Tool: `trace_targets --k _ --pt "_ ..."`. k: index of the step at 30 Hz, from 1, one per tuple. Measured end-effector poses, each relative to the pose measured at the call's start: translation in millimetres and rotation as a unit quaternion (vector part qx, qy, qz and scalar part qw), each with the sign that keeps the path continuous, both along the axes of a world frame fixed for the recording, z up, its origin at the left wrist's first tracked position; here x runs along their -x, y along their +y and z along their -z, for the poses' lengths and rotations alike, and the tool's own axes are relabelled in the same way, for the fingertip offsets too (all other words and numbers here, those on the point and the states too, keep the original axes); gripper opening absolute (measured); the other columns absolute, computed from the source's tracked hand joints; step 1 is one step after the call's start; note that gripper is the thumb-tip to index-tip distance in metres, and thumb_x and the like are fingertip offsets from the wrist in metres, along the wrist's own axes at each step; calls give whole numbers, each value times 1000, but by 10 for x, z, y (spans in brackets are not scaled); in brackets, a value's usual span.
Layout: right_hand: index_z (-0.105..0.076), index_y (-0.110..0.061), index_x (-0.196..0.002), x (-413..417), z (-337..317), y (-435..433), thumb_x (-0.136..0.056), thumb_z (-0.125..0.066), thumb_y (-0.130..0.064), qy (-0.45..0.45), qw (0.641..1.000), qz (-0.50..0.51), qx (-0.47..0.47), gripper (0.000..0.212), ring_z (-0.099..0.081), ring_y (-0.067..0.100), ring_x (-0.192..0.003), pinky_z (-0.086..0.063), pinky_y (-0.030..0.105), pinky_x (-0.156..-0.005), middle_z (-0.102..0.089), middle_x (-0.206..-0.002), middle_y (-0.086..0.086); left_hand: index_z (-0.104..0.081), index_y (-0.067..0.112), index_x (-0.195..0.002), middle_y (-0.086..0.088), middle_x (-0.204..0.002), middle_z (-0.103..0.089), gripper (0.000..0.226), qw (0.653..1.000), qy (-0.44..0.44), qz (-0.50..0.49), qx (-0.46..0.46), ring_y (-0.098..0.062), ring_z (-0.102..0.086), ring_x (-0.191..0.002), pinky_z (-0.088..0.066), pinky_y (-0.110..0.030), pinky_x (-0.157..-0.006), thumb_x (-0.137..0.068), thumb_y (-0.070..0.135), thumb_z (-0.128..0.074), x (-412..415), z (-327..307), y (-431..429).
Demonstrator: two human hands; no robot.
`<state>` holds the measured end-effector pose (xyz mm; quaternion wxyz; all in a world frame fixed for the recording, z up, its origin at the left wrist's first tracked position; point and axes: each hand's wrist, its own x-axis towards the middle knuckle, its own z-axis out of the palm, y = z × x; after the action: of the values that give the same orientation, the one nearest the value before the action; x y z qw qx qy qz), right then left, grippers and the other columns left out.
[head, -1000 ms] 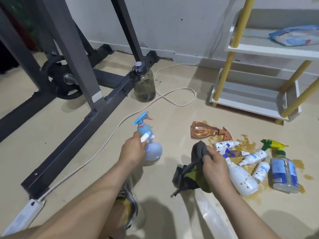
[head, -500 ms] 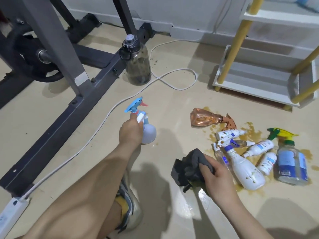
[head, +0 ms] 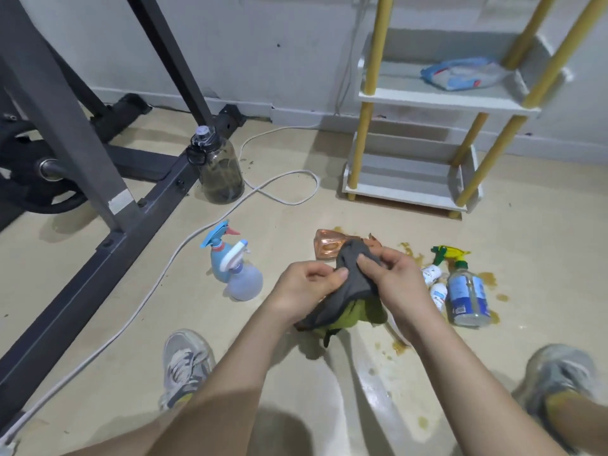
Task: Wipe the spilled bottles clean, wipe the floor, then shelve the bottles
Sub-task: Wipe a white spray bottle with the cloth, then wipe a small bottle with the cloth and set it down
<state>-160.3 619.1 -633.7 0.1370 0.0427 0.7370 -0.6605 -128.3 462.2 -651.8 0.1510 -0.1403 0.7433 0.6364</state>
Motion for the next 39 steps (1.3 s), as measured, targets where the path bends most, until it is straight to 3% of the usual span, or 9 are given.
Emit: trace_targets --k 4,6,10,13,16,19,25,31,39 --pt "-55 -18 -91 -11 -419 299 -88 -71 -21 26 999 15 -18 17 -57 19 -63 -41 28 -54 -64 -72 8 -57 27 -109 21 -55 -55 43 990 99 33 96 0 -51 -53 -39 -18 -54 -74 18 -81 -226 -358 263" --pt "-48 -24 -91 -52 -580 483 -87 -69 -28 74 994 4 -74 21 -57 24 -62 -42 32 -58 -64 -72 9 -50 31 -104 20 -52 -50 39 976 161 8 149 0 -45 -50 -34 -17 -52 -77 18 -76 -298 -571 351" --pt "-61 -25 -89 -239 -929 916 -93 -63 -35 161 974 -72 -140 12 -63 19 -71 -48 33 -68 -70 -86 1 -63 24 -86 5 -67 -51 11 976 199 -44 80 -12 -47 -66 -41 -29 -65 -87 15 -69 -375 -883 474" --pt "-72 -26 -89 -387 -1148 1298 -81 -75 -47 95 957 -206 -178 23 -66 9 -69 -52 25 -67 -73 -78 -6 -64 21 -80 0 -69 -52 9 977 185 -17 104 -15 -46 -66 -40 -31 -66 -90 22 -63 -381 -1005 634" --pt "-76 -28 -91 -440 -1085 1641 -76 -83 -35 -7 921 -308 -239 18 -73 19 -88 -58 35 -83 -77 -91 -5 -59 23 -79 7 -69 -55 16 960 174 68 208 -12 -49 -67 -37 -23 -59 -95 28 -57 -347 -1010 828" --pt "-78 -22 -85 -462 -835 1892 -83 -77 -31 -84 922 -296 -237 9 -73 25 -89 -57 41 -89 -77 -94 4 -57 27 -74 9 -70 -55 23 914 156 189 324 -14 -50 -73 -34 -28 -61 -96 32 -54 -296 -802 1003" --pt "-73 -18 -78 -446 -21 2100 -91 -66 -44 -190 905 -260 -276 30 -60 13 -66 -48 28 -69 -69 -78 0 -52 24 -61 6 -69 -55 34 899 42 284 331 -16 -52 -74 -38 -29 -65 -94 28 -57 -69 116 1296" --pt "-55 -16 -60 -318 898 2080 -89 -66 -24 -171 949 -32 -263 32 -46 15 -58 -37 26 -57 -51 -58 -1 -62 18 -72 1 -79 -62 24 902 -5 252 351 -22 -56 -81 -40 -29 -66 -92 14 -48 374 929 1568" --pt "-38 -19 -51 -63 1603 2046 -92 -62 -22 -230 919 281 -156 48 -33 18 -54 -28 29 -53 -33 -46 -8 -65 13 -85 -7 -85 -67 27 875 8 236 422 -26 -64 -80 -47 -33 -64 -92 35 -52 1240 1624 2147"
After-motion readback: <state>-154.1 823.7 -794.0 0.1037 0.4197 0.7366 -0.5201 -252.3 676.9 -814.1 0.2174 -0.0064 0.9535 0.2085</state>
